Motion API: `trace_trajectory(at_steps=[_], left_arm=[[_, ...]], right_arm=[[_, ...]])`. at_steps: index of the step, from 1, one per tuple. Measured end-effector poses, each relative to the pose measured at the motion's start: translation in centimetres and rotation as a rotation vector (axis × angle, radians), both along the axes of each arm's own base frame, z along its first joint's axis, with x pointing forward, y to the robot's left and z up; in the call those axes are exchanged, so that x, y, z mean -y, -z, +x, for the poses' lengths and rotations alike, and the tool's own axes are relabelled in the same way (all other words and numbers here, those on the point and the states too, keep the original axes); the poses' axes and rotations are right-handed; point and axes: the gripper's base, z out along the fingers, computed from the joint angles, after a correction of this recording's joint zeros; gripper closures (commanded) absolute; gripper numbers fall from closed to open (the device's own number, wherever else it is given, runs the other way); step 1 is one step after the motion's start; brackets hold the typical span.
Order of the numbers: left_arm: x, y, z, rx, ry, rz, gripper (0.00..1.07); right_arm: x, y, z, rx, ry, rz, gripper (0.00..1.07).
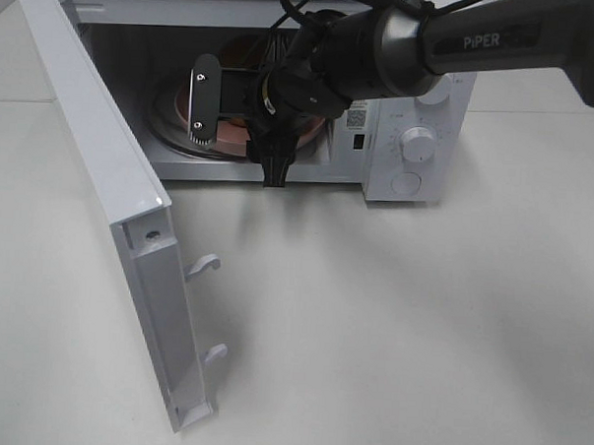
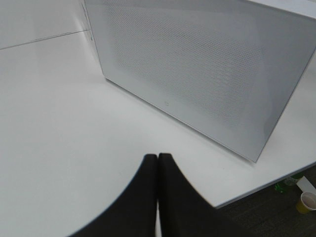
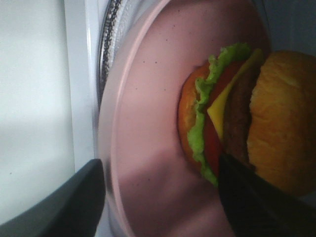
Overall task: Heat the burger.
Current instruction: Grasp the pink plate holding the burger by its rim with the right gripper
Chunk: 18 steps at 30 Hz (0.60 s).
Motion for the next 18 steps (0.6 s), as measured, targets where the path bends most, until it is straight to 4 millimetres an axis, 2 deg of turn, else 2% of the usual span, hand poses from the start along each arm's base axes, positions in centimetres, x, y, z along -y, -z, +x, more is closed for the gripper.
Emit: trace_trajectory(at_steps=[8, 18], left_arm=[[0.0, 0.0, 0.0, 0.000, 0.000, 0.000, 1.06], [0.0, 0.0, 0.0, 0.000, 0.000, 0.000, 1.06]], right_arm=[[-0.5, 1.3, 0.2, -0.013, -0.004, 0.033, 0.43], [-0.9, 1.4, 0.3, -0.015, 0.002, 0.101, 0.43]])
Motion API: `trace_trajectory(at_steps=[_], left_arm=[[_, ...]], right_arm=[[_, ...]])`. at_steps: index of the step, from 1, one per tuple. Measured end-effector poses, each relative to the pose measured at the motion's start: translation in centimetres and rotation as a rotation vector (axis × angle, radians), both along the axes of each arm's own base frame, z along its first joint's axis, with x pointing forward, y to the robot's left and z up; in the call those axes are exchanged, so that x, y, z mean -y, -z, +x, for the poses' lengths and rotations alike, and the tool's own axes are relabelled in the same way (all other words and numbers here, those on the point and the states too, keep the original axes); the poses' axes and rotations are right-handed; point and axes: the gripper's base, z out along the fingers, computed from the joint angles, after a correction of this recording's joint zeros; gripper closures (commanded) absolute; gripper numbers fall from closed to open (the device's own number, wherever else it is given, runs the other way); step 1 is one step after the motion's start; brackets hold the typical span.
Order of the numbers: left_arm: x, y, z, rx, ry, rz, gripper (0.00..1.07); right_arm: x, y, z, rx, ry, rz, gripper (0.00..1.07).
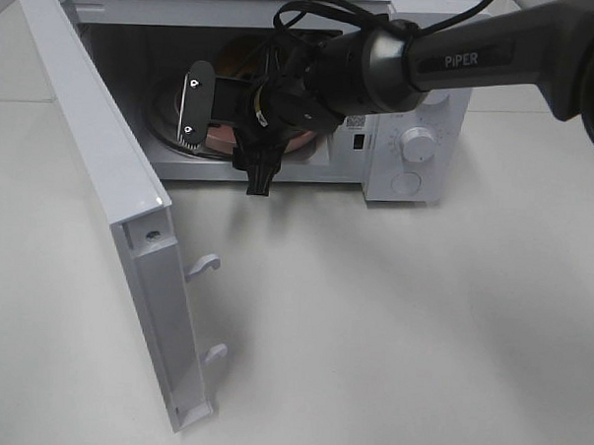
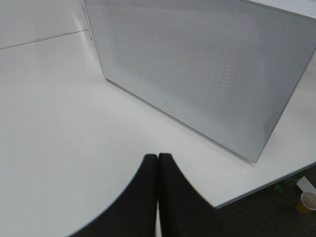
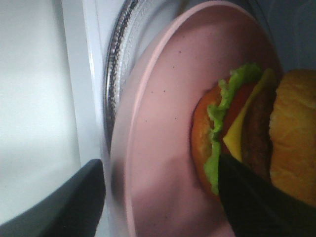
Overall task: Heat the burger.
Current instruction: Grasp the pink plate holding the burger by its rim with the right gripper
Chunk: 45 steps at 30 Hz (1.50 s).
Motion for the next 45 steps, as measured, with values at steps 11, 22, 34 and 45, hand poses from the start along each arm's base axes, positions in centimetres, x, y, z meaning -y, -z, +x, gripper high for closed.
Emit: trace_trajectory(at_steps=[11, 22, 34, 45], left_arm=[[0.0, 0.0, 0.0, 0.000, 0.000, 0.000, 1.06], [0.0, 0.0, 0.0, 0.000, 0.000, 0.000, 1.06], [0.0, 0.0, 0.0, 0.000, 0.000, 0.000, 1.06], [0.0, 0.0, 0.0, 0.000, 0.000, 0.000, 1.06]], right_arm=[[-0.2, 1.1, 0.0, -0.020, 0.005, 0.025, 0.43], [-0.3, 2.0, -0.1, -0.066, 0.037, 0.061, 0.49], [-0.5, 2.0, -0.2, -0.080, 0.048, 0.091, 0.51], [-0.5, 3.7, -0.2, -0.102, 0.045, 0.076, 0.57]])
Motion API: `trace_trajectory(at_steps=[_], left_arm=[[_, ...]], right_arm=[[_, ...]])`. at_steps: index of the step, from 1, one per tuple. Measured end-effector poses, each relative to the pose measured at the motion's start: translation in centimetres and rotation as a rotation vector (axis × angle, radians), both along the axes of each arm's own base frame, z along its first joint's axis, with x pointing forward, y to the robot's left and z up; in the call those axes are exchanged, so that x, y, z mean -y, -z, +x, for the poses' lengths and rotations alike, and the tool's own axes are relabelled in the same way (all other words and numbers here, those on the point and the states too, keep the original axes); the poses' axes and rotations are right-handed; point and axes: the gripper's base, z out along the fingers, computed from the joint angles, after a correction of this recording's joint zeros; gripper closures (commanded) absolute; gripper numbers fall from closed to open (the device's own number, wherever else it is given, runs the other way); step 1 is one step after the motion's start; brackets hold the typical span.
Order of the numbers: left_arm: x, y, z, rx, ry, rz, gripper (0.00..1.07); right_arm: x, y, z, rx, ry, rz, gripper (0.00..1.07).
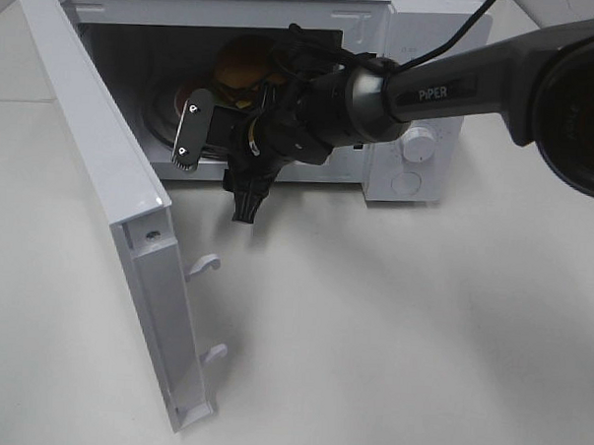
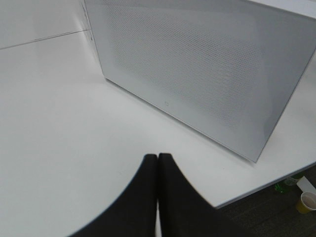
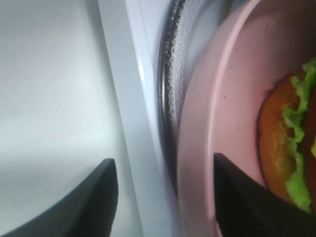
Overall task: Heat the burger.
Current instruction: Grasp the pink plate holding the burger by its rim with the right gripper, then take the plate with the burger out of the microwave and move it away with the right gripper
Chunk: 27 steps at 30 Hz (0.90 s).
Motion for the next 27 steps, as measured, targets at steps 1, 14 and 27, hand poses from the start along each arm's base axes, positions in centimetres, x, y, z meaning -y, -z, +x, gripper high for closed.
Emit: trace_trajectory(at_steps=[1, 14, 27], left_arm=[[0.0, 0.0, 0.0, 0.000, 0.000, 0.000, 1.06], [0.0, 0.0, 0.0, 0.000, 0.000, 0.000, 1.06], [0.0, 0.0, 0.0, 0.000, 0.000, 0.000, 1.06]], right_arm=[[0.0, 0.0, 0.0, 0.000, 0.000, 0.000, 0.57], [-0.2, -0.5, 0.1, 0.016, -0.012, -0.004, 1.07], [0.0, -1.4, 0.0, 0.030, -0.019, -0.048, 1.07]])
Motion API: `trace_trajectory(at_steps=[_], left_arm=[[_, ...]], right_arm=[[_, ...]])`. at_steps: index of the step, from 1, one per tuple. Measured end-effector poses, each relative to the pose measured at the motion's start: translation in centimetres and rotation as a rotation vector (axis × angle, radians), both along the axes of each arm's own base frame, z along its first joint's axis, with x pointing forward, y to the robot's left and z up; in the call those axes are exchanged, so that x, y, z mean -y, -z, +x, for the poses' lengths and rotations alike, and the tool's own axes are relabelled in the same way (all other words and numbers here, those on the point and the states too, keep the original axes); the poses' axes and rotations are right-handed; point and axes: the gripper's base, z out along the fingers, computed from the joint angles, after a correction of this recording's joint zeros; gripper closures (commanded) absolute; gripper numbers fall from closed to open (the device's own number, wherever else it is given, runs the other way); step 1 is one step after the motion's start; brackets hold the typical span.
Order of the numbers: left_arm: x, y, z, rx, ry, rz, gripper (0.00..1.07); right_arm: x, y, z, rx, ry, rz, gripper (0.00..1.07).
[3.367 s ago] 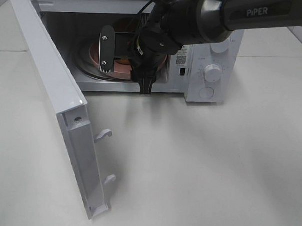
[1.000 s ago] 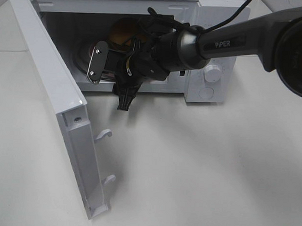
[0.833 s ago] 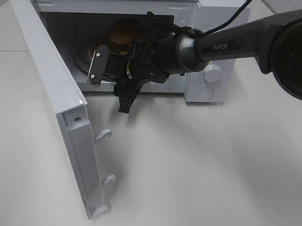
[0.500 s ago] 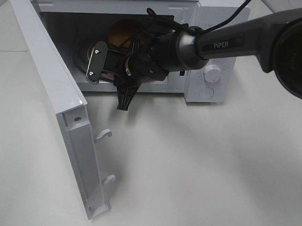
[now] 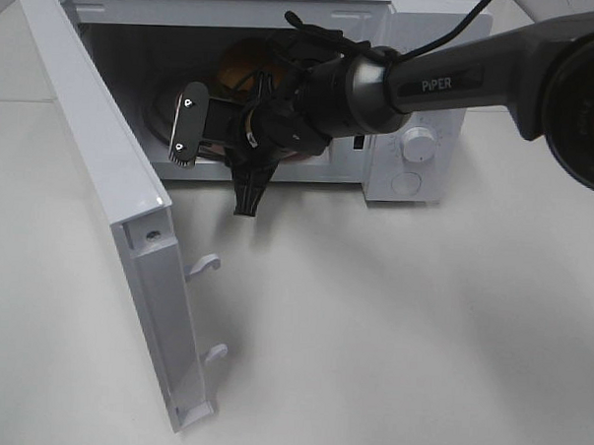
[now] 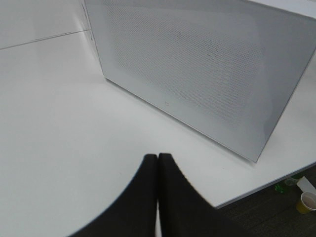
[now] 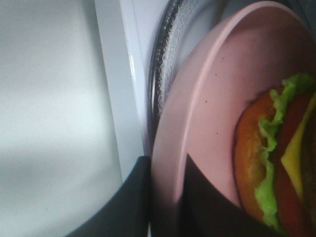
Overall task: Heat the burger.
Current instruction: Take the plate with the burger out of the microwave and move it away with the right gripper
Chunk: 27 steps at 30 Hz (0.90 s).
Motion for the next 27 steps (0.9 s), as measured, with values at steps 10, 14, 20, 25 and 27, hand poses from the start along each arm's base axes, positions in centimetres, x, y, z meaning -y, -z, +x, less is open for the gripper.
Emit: trace_trajectory(at_steps=[10, 14, 20, 25, 27], left_arm=[[0.0, 0.0, 0.0, 0.000, 0.000, 0.000, 1.06], [0.0, 0.0, 0.0, 0.000, 0.000, 0.000, 1.06], [0.0, 0.0, 0.0, 0.000, 0.000, 0.000, 1.06], [0.0, 0.0, 0.0, 0.000, 0.000, 0.000, 1.06], [0.0, 0.0, 0.0, 0.000, 0.000, 0.000, 1.06]], right_arm=[[1.8, -1.6, -2.4, -0.031, -0.046, -0.081, 1.07], [2.8, -2.0, -4.1, -0.044, -0.100, -0.123, 1.07], [4.3, -2.8, -5.9, -0.042, -0.157, -0.174, 1.07], [6.0, -3.3, -7.8, -0.041, -0.219, -0.224, 1.07], [6.5, -3.3, -8.4, -0.044, -0.239, -0.243, 1.07]])
